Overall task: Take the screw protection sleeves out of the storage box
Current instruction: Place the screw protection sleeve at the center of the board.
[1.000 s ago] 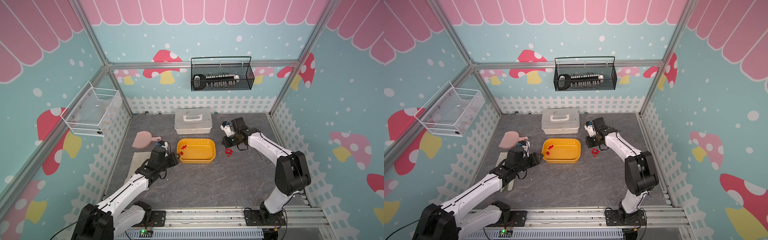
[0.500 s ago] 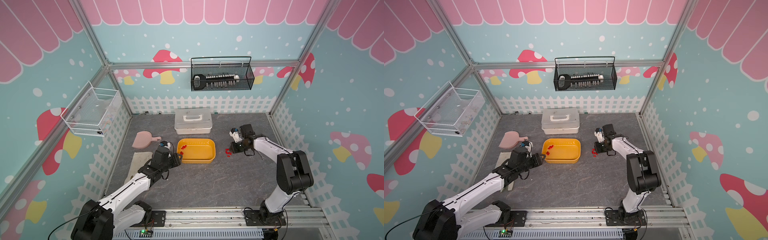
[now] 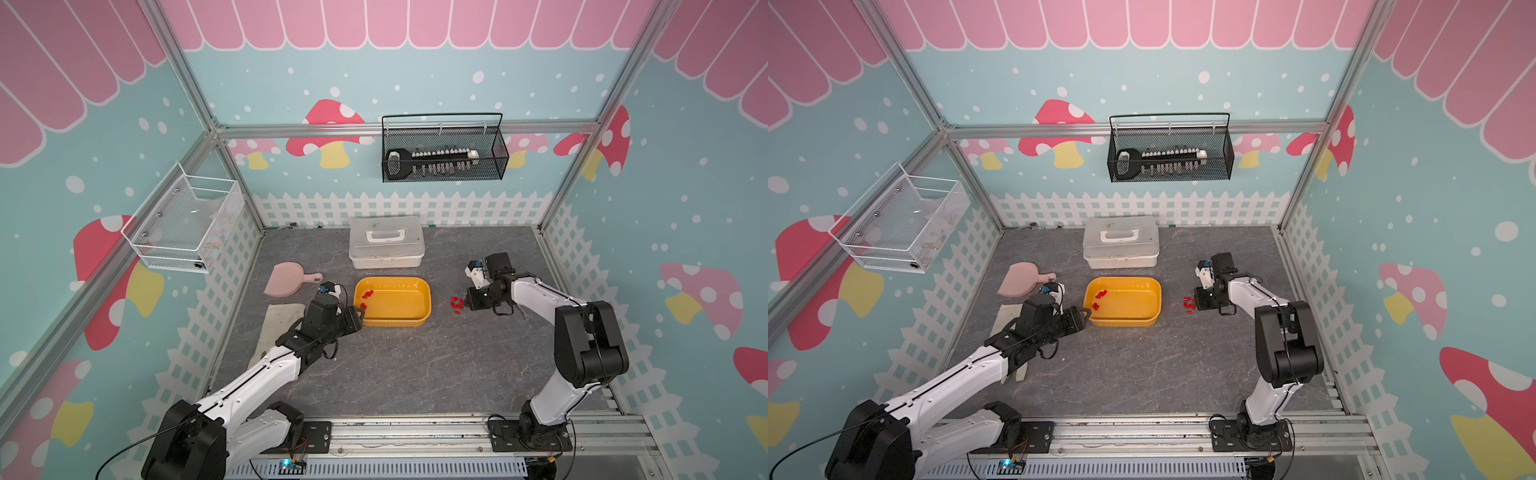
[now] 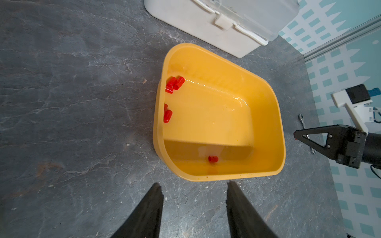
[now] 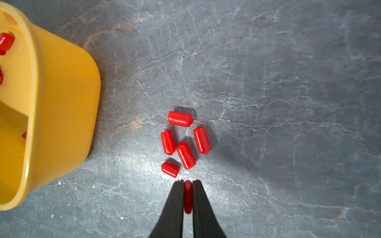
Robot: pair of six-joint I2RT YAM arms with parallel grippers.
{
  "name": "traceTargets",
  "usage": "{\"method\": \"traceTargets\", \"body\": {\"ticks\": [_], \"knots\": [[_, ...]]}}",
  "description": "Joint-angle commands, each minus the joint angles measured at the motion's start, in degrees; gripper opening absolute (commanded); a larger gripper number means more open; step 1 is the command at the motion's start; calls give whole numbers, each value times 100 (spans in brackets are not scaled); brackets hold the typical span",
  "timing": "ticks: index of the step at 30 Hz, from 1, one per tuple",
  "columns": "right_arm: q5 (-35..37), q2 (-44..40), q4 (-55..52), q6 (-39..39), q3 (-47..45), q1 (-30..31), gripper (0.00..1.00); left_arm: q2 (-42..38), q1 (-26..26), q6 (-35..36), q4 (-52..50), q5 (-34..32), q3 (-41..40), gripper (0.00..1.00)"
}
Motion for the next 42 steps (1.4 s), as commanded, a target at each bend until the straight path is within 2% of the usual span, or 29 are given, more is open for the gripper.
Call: {"method": "traceTargets", "body": {"ticks": [1, 12, 25, 36, 42], "knots": [[65, 199, 64, -74, -72, -30, 14, -124, -17, 9, -66, -106, 23, 52], [-58, 464, -43, -47, 93, -64, 15, -188, -17, -10, -96, -128, -26, 52], [-85, 476, -65, -47, 84, -65, 23, -198, -16, -19, -128, -112, -4, 53], [-300, -207, 145, -82, -93, -70, 34, -233, -19, 99, -472, -164, 284, 53], [-602, -659, 227, -113, -206, -68, 36, 21, -34, 533, -1007, -259, 747, 53]]}}
